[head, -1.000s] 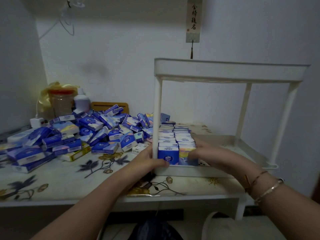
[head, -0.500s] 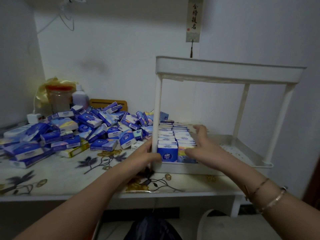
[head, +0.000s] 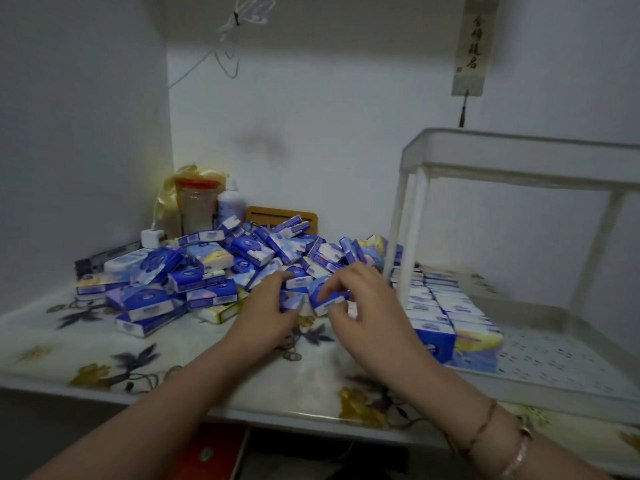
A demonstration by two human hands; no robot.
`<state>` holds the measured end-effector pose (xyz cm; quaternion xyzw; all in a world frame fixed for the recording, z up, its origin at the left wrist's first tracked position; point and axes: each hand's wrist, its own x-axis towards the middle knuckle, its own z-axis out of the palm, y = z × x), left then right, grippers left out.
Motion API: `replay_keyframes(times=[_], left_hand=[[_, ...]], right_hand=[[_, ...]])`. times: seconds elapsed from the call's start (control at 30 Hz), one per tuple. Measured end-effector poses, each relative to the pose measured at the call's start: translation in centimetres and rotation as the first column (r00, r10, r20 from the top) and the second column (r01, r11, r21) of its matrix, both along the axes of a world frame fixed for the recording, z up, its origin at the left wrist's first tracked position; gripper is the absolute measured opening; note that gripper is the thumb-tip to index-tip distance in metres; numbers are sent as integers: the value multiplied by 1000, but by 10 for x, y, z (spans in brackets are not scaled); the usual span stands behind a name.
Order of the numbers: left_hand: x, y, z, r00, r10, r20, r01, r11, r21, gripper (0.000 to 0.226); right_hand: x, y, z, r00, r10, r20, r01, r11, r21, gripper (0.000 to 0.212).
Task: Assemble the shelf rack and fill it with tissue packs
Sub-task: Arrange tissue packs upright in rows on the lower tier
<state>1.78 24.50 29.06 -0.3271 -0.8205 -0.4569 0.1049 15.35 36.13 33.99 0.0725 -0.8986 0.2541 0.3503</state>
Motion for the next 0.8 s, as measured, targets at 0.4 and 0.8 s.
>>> replay_keyframes(times=[0.4,0.8], left_hand=[[-49,-2,-16,963,125,-237,-213,895,-392,60],[-37,-6,2,953,-96,287,-41,899,435,32]], right_hand=[[-127,1,-44,777,-565,277,537,825,177,64],[-118,-18,-32,970,242,16,-150,649,-746,15]])
